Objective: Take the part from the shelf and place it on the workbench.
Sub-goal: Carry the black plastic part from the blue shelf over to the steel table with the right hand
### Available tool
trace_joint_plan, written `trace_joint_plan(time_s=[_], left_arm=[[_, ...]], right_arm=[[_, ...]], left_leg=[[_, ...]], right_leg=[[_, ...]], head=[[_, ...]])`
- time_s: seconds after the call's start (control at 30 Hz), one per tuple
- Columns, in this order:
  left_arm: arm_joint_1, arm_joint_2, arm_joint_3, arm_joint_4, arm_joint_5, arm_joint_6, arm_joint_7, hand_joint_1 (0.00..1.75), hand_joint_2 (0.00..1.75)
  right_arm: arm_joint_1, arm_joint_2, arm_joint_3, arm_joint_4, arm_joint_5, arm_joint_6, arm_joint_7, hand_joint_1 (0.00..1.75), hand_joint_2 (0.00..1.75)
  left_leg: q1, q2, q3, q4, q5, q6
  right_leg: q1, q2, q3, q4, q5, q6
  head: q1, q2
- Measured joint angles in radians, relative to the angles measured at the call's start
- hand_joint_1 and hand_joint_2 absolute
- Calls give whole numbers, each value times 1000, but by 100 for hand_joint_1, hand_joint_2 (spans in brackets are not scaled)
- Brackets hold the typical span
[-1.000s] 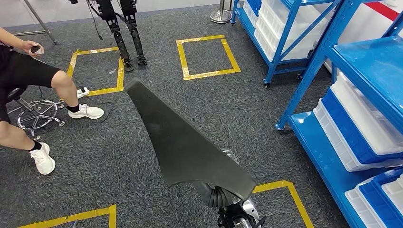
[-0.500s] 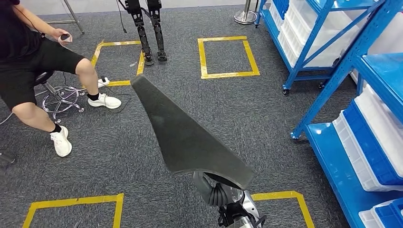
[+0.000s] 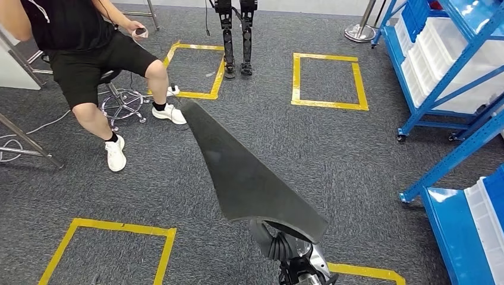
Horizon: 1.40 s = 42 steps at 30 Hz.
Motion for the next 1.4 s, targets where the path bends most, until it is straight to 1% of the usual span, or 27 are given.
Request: trace_joint_plan(time_s=[0.03, 0.1, 0.13, 0.17, 0.23, 0.3, 0.33, 0.37, 0.4, 0.47, 0.53, 0.6, 0.63, 0.7, 0.77, 0.83, 0.87, 0.9, 0.97, 1.03, 1.1, 1.13, 1.2, 1.27, 1.33, 1.37, 1.4], left_arm=[[0, 0, 6, 1, 3, -9, 0, 0, 175], [2, 0, 19, 3, 5, -22, 0, 0, 175], [3, 0, 25, 5, 5, -27, 0, 0, 175], [3, 0, 30, 6, 5, -31, 0, 0, 175], [0, -1, 39, 8, 5, -38, 0, 0, 175], [-2, -1, 46, 9, 2, -42, 0, 0, 175], [-2, -2, 48, 9, 0, -43, 0, 0, 175], [-1, -2, 51, 9, -1, -44, 0, 0, 175], [-1, -2, 56, 10, -3, -46, 0, 0, 175], [-4, -2, 64, 10, -8, -48, 0, 0, 175], [-7, -2, 69, 10, -12, -48, 0, 0, 175], [-7, -2, 73, 9, -14, -48, 0, 0, 175], [-6, -2, 76, 9, -14, -48, 0, 0, 175], [-6, -4, 79, 9, -15, -48, 0, 0, 175], [-8, -5, 81, 9, -15, -48, 0, 0, 175], [-7, -6, 85, 9, -16, -49, 0, 0, 175], [-6, -6, 87, 9, -16, -50, 0, 0, 175], [-5, -7, 88, 9, -16, -52, 0, 0, 175], [-6, -7, 89, 9, -16, -57, 0, 0, 175], [-7, -7, 91, 9, -16, -64, 0, 0, 175], [-5, -6, 94, 9, -16, -69, 0, 0, 175], [-3, -6, 96, 10, -16, -72, 0, 0, 175], [-4, -5, 97, 10, -17, -75, 0, 0, 175], [-9, -5, 98, 10, -19, -78, 0, 0, 175], [-10, -5, 98, 11, -22, -81, 0, 0, 175], [-9, -5, 98, 11, -23, -82, 0, 0, 175], [-9, -5, 98, 12, -24, -83, 0, 0, 175]], right_arm=[[1, -1, 0, 0, -5, -3, 0, 175, 175], [1, -3, 0, 0, -11, -6, -1, 175, 175], [1, -3, 0, -1, -12, -6, -1, 175, 175], [2, -2, 0, -2, -13, -6, -1, 175, 175], [7, 1, 0, -6, -13, -6, 0, 175, 175], [14, 2, 0, -8, -12, -5, 2, 175, 175], [16, 3, 0, -8, -12, -3, 3, 175, 175], [18, 3, 0, -8, -12, -2, 4, 175, 175], [19, 4, 0, -8, -12, -1, 4, 175, 175], [20, 6, 0, -8, -12, 1, 4, 175, 175], [21, 8, -1, -9, -12, 1, 4, 175, 175], [23, 11, -2, -10, -10, 1, 4, 175, 175], [24, 13, -4, -12, -9, 1, 4, 175, 175], [28, 13, -7, -18, -6, 1, 3, 175, 175], [35, 10, -11, -21, -5, 1, 2, 175, 175], [42, 8, -14, -21, -5, 1, 2, 175, 175], [44, 7, -14, -22, -5, 1, 2, 175, 175], [46, 6, -15, -22, -4, 1, 2, 175, 175], [47, 5, -16, -23, -1, 0, 2, 175, 175], [52, 3, -18, -26, 2, -1, 2, 175, 175], [55, 2, -19, -30, 8, -3, 1, 175, 175], [55, 2, -19, -34, 13, -5, 1, 175, 175], [57, 2, -21, -50, 25, -13, -2, 175, 175], [61, -1, -23, -70, 36, -22, -5, 175, 175], [63, -6, -25, -85, 42, -29, -8, 175, 175], [65, -8, -25, -90, 42, -33, -8, 175, 175], [66, -10, -27, -94, 42, -39, -9, 175, 175]], left_leg=[[0, -8, -3, 1, 0, -7], [5, -19, -8, 1, 2, -19], [7, -9, -12, 8, -3, -24], [8, 10, -22, 29, -16, -29], [9, 65, -69, 127, -69, -36], [12, 93, -129, 245, -115, -43], [14, 99, -144, 270, -116, -45], [15, 104, -139, 257, -99, -46], [15, 112, -115, 210, -69, -46], [11, 154, -47, 82, -17, -39], [1, 178, -14, 19, -4, -28], [-5, 157, -14, 12, -6, -16], [-4, 147, -12, 7, -4, -10], [2, 125, -5, -2, 3, 5], [5, 101, -5, -3, 5, 13], [5, 73, -6, -3, 5, 14], [5, 59, -5, -2, 5, 14], [6, 44, -4, -2, 5, 13], [3, 17, -4, 1, 4, 7], [1, -5, -6, 3, 3, -5], [4, -22, -11, 2, 5, -19], [7, -18, -14, 5, 3, -25], [9, 28, -35, 46, -22, -35], [11, 82, -85, 150, -78, -43], [15, 99, -136, 250, -112, -49], [15, 103, -142, 260, -106, -51], [16, 108, -129, 235, -84, -50]], right_leg=[[1, 5, 6, -15, 5, -7], [4, -10, 11, -17, 9, -25], [3, -19, 12, -19, 11, -32], [1, -28, 14, -21, 12, -39], [3, -50, 16, -23, 11, -52], [8, -74, 17, -23, 8, -60], [9, -86, 17, -23, 7, -62], [9, -97, 18, -23, 5, -62], [9, -107, 20, -23, 3, -61], [14, -125, 26, -22, -3, -55], [22, -142, 31, -22, -10, -44], [26, -161, 38, -25, -14, -33], [26, -159, 38, -22, -18, -28], [24, -116, 19, 29, -48, -26], [18, -66, -42, 151, -101, -33], [16, -55, -96, 247, -129, -31], [16, -54, -99, 246, -119, -24], [14, -49, -83, 205, -95, -15], [7, -14, -25, 71, -36, -2], [3, 13, 9, -7, -6, -7], [6, 3, 16, -16, -1, -23], [5, -6, 18, -17, 2, -31], [2, -27, 21, -21, 4, -46], [6, -50, 23, -21, 2, -57], [11, -74, 25, -21, -2, -63], [12, -86, 26, -21, -4, -64], [12, -96, 29, -21, -7, -64]], head=[[0, 0], [-2, 0], [-2, 0], [-5, 0], [-11, 0], [-13, 0], [-13, 0], [-14, 0], [-14, 0], [-14, 0], [-11, 0], [-9, 0], [-8, 0], [-6, 0], [-2, 0], [0, 0], [0, 0], [0, 0], [1, 0], [1, 0], [0, 0], [0, 0], [-6, 0], [-13, 0], [-14, 0], [-14, 0], [-14, 0]])
